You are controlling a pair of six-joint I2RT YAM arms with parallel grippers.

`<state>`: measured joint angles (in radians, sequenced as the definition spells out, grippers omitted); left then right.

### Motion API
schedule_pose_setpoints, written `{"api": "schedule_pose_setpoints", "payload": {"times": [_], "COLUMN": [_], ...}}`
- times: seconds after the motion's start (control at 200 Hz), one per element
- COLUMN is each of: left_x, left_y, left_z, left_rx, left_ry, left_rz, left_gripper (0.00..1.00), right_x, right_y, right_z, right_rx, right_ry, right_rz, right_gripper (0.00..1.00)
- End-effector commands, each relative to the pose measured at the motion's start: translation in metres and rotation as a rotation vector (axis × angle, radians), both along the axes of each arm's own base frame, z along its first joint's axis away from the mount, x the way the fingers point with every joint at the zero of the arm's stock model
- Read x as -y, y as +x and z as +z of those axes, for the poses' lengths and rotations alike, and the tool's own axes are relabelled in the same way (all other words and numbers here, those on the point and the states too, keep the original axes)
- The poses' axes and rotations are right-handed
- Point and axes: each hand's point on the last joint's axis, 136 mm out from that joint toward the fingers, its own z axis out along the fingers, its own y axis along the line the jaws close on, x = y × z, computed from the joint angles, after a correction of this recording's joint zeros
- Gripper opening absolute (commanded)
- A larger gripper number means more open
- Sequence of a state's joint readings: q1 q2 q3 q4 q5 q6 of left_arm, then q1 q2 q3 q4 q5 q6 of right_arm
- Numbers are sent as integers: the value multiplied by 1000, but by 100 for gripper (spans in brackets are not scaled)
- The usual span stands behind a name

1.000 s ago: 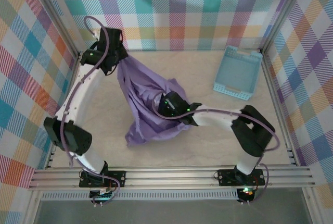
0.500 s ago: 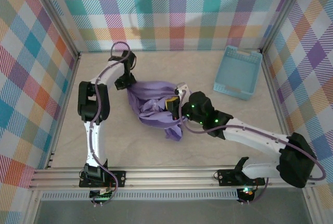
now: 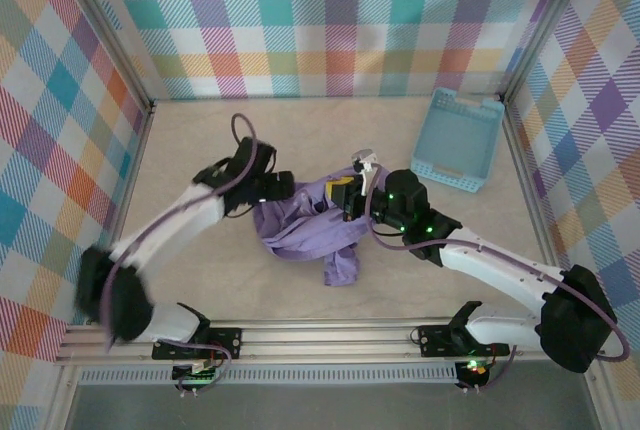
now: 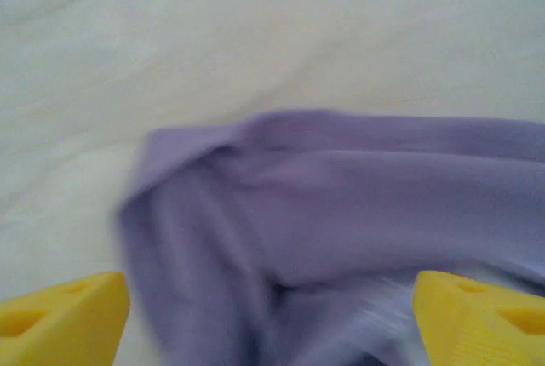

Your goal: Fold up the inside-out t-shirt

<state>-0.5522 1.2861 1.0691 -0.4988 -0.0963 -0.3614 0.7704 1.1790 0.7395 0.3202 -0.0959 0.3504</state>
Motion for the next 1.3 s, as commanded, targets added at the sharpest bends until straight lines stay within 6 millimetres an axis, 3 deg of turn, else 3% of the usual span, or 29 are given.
{"api": "schedule_pose_setpoints", "payload": {"times": [0.0,0.15,0.335,0.465,0.645,0.745,0.855,0.985,1.095,1.295], "left_x": [39,68,88,100,113,111,95,79,72,70], "left_y": [-19,-45,-43,-38,-39,-36,-24,-13,-9,-7], "left_z": [15,2,5,12,27,32,47,75,91,115], "left_rx": [158,176,187,193,213,223,249,274,279,319], "left_ry": [-113,-128,-156,-182,-221,-209,-166,-133,-120,-141], "left_rz": [-220,-377,-432,-456,-485,-467,-361,-248,-206,-185], "left_gripper": [88,86,80,62,22,1,0,0,0,0], "right_x": [-4,-6,-7,-5,0,7,19,34,43,43], "right_y": [-5,-11,-24,-22,-7,4,17,19,4,-23], "right_z": [24,32,36,30,14,5,-8,-25,-37,-64], "right_rx": [28,25,29,18,-42,-94,-128,-132,-131,-204], "right_ry": [69,76,71,43,1,-7,-47,-167,-233,-234], "right_rz": [50,88,147,134,76,39,-29,-82,-77,-65], "right_gripper": [0,0,0,0,0,0,0,36,63,82]}}
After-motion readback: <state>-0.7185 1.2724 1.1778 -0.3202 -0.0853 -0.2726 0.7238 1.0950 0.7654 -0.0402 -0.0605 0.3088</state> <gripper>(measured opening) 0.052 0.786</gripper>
